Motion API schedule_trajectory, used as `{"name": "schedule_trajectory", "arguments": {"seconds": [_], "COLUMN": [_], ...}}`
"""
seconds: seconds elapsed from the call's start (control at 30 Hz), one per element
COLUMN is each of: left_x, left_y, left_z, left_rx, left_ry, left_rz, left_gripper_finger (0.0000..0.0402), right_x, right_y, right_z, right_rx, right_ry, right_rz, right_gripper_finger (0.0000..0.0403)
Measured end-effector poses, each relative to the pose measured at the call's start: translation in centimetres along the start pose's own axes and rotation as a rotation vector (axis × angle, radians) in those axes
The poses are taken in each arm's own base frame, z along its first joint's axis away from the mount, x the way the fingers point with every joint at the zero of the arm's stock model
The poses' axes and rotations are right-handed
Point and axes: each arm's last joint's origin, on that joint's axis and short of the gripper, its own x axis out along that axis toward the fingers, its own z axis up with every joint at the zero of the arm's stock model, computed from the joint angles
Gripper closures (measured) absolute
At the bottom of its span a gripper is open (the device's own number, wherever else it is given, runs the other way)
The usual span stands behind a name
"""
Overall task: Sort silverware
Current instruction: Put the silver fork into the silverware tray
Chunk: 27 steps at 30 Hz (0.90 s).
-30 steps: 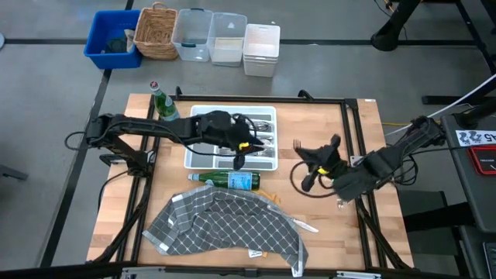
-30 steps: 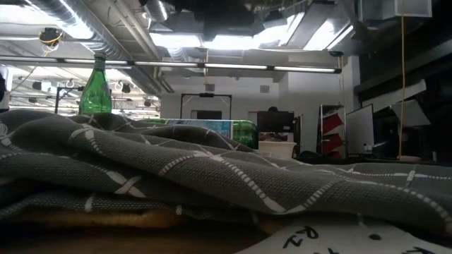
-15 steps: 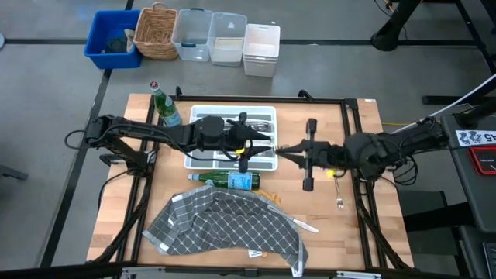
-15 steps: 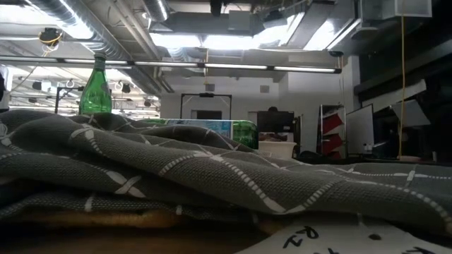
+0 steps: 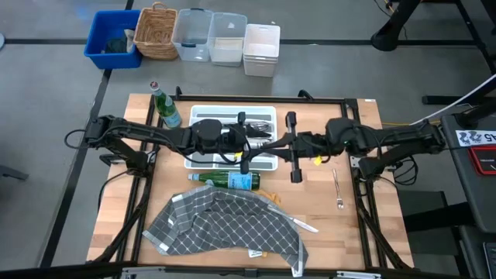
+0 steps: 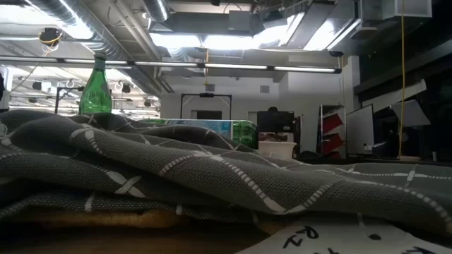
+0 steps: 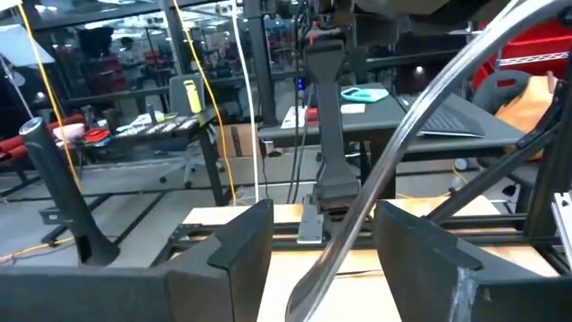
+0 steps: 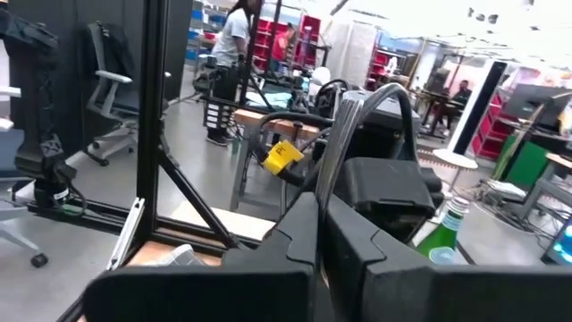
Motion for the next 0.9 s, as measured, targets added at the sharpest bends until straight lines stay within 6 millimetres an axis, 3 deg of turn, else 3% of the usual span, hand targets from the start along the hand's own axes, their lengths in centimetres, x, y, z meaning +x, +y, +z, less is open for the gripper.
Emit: {"name": "schedule_trajectory", "arguments": {"seconds": [0.47, 0.6, 0.77, 0.9], "left_x": [0.0, -0.1, -0.1, 0.0], "left_y": [-0.1, 0.0, 0.0, -0.1], "left_z": [-1.0, -1.1, -1.1, -1.2], "left_rx": [0.021, 0.048, 0.058, 0.067], "left_ry": [0.104, 0.111, 0.111, 0.120], "left_rz": [-0.010, 0.005, 0.010, 0.008], "left_gripper_finger": [0.0274, 0.0309, 0.0381, 0.0391], "right_x": [0.0, 0.0, 0.0, -0.1], "right_y": [-0.1, -0.1, -0.1, -0.1], "right_z": [0.1, 0.1, 0.2, 0.2], "right_rx": [-0.001, -0.001, -0.001, 0.004], "right_ry": [-0.007, -0.011, -0.020, -0.025], "right_rz": [0.005, 0.004, 0.010, 0.002], "right_gripper_finger": [0.0391, 0.0391, 0.0391, 0.0390]}}
